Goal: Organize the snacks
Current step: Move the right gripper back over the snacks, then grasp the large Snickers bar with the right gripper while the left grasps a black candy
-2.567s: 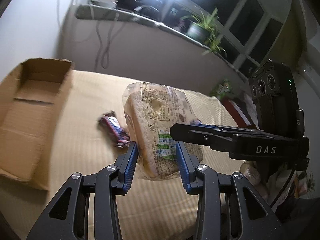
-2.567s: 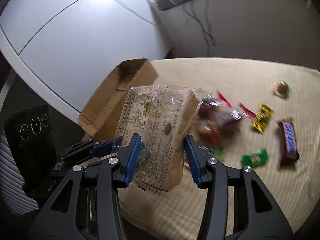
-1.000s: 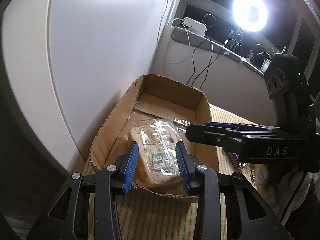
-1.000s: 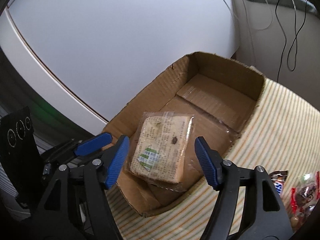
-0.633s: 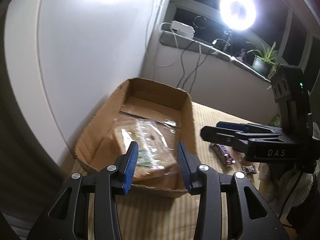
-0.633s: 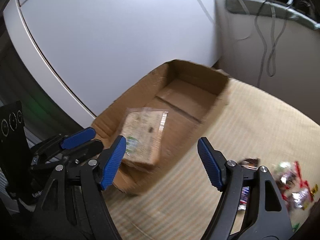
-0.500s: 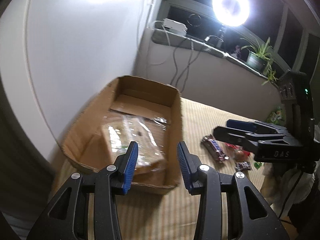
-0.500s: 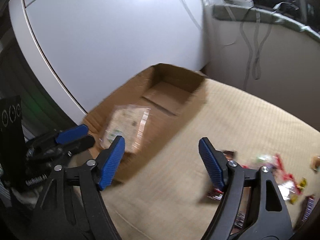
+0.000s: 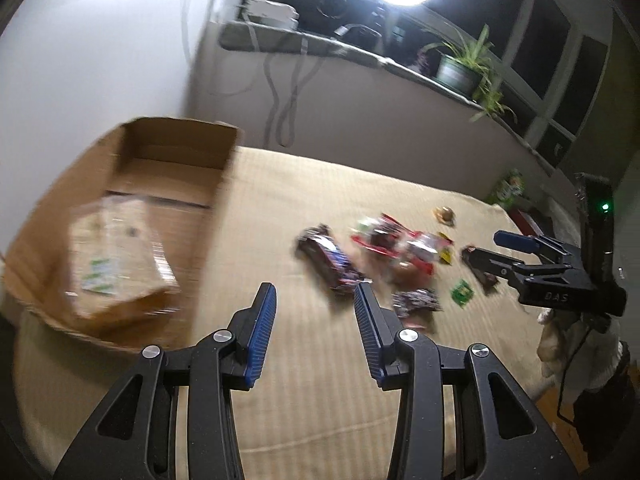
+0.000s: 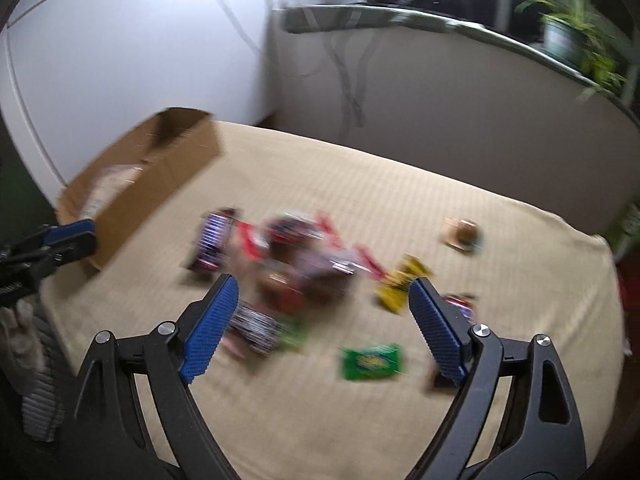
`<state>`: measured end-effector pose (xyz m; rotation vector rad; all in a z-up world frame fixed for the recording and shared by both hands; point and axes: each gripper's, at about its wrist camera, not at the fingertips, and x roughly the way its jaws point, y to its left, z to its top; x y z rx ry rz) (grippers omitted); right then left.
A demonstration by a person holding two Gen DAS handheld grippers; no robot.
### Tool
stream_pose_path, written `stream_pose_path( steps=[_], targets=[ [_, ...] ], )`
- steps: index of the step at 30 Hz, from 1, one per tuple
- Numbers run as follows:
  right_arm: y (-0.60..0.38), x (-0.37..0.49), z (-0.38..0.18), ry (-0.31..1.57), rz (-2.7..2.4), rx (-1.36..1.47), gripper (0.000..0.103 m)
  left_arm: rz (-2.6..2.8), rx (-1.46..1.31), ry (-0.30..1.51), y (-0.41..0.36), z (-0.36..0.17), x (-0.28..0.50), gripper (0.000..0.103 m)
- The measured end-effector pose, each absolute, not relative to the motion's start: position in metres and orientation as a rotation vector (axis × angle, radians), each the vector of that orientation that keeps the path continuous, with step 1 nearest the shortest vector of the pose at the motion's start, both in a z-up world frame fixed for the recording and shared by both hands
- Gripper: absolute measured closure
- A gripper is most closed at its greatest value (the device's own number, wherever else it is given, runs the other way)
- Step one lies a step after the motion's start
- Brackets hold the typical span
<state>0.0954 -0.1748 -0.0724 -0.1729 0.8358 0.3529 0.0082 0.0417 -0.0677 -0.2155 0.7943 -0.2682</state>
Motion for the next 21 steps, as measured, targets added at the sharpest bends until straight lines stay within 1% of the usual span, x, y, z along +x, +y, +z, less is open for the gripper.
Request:
stream_pose_path(
  steps=[3, 5, 6, 7, 14, 21],
  targets=[
    [-0.206, 0.096, -0.082, 0.860, 0.297, -0.169, 0.014, -0.320, -0.200, 0.818, 0.019, -0.072, 0.012, 0.064],
    [-0.221, 0.095, -0.087, 0.874, 0.275, -0.163, 0.014, -0.350, -0.187, 0.834, 0.004, -0.075, 0.014, 0.058],
    [-0.228, 0.096, -0.090, 0.880, 0.270, -0.158, 0.014, -0.365, -0.178, 0.840, -0.003, -0.077, 0.016, 0.054],
    [-0.235, 0.095, -0.093, 0.888, 0.264, -0.154, 0.014, -0.378, -0.167, 0.845, -0.009, -0.078, 0.017, 0.053],
    [-0.260, 0.099, -0.106, 0.916, 0.258, -0.140, 0.014, -0.445, -0.061, 0.897, -0.051, -0.091, 0.032, 0.053],
    [-0.263, 0.116, -0.115, 0.927, 0.273, -0.110, 0.015, -0.484, 0.046, 0.918, -0.071, -0.097, 0.046, 0.053]
  ],
)
